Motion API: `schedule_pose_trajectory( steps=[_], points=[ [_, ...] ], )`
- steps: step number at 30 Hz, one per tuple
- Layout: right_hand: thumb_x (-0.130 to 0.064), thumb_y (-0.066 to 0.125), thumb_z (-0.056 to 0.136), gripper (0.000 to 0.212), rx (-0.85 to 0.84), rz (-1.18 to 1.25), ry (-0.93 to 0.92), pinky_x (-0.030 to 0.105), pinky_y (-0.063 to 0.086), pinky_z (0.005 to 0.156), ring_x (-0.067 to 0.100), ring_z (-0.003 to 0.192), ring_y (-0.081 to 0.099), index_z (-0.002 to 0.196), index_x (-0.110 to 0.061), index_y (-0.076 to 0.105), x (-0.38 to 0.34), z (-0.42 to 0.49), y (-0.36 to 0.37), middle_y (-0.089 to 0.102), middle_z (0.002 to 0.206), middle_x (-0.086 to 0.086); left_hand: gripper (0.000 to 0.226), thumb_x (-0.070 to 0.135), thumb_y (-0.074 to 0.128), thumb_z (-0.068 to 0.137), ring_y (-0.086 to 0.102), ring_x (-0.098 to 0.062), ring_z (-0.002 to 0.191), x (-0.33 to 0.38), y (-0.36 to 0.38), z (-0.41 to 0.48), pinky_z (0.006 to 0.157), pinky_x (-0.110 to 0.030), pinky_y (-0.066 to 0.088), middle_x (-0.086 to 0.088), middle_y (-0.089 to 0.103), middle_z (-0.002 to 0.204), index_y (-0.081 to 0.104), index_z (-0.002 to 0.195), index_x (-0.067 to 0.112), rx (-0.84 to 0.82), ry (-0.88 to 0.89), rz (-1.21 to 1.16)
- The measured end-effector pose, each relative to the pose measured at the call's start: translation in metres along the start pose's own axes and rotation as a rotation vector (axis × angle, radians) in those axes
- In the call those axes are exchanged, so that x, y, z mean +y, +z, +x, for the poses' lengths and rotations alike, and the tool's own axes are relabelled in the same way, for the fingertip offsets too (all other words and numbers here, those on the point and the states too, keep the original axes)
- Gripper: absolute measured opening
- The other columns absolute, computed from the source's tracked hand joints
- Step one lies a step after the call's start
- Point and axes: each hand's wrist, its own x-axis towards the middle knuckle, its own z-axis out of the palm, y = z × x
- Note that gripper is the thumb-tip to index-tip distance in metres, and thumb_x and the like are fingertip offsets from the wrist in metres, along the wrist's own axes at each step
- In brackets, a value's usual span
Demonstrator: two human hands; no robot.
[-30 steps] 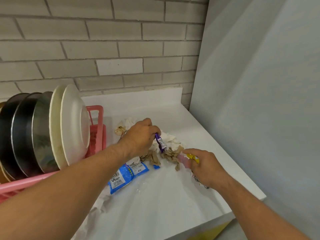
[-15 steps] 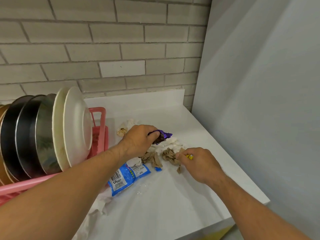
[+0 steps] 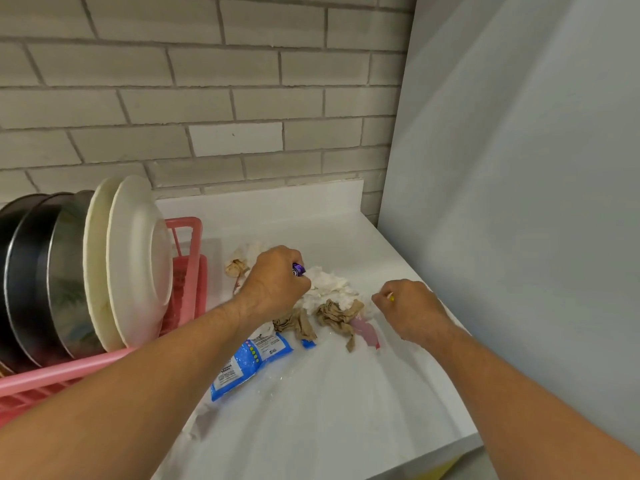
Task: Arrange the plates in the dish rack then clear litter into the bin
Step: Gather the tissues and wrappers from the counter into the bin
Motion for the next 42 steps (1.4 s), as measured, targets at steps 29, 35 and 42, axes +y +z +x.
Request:
schedule_pose_trajectory(
  steps=[29, 35, 42],
  points=[
    [-0.033, 0.062, 0.081, 0.016, -0.079, 0.088, -0.060, 0.029, 0.045, 0.056, 0.020, 0.065, 0.055, 0.078, -0.022, 0.051, 0.021, 0.009, 0.011, 0.057, 0.077, -0.003, 0.031, 0.050, 0.062, 0.084, 0.059, -0.017, 0.078, -0.014, 0.023, 0.025, 0.068, -0.031, 0.053, 0.002, 0.059, 0.087, 0.061, 0.094, 0.020, -0.325, -0.019, 0.490],
    [-0.027, 0.059, 0.086, 0.015, -0.054, 0.241, -0.066, 0.026, 0.045, 0.046, 0.025, 0.062, 0.060, 0.095, -0.034, 0.049, 0.026, 0.007, -0.002, 0.060, 0.081, 0.004, 0.031, 0.047, 0.056, 0.089, 0.055, -0.017, 0.072, -0.007, 0.046, 0.025, 0.058, -0.027, 0.042, 0.001, 0.055, 0.080, 0.061, 0.094, 0.016, -0.324, 0.002, 0.613],
    [-0.011, 0.053, 0.093, 0.029, -0.077, 0.447, -0.069, 0.034, 0.054, 0.056, 0.028, 0.066, 0.069, 0.110, -0.035, 0.055, 0.024, 0.000, -0.019, 0.067, 0.079, 0.009, 0.020, 0.027, 0.050, 0.094, 0.059, -0.021, 0.079, 0.017, 0.040, 0.030, 0.062, -0.029, 0.046, -0.001, 0.059, 0.088, 0.063, 0.101, 0.015, -0.270, 0.075, 0.590]
  ],
)
